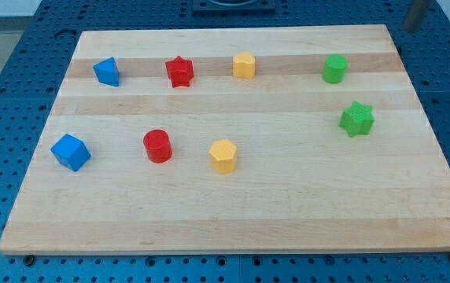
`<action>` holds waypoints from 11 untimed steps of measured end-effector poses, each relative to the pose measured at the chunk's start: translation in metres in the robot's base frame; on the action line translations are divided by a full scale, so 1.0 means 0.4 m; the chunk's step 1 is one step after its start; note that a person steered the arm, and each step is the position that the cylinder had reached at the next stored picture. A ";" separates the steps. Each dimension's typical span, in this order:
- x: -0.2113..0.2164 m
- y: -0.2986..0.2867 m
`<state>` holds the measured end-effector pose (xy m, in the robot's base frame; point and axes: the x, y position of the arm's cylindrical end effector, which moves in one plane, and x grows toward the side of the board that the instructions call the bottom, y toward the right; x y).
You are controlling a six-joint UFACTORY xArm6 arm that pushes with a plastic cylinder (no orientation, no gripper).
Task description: Point your arm close to the green star
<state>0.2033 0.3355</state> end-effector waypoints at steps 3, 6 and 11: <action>0.106 0.025; 0.396 -0.081; 0.601 -0.242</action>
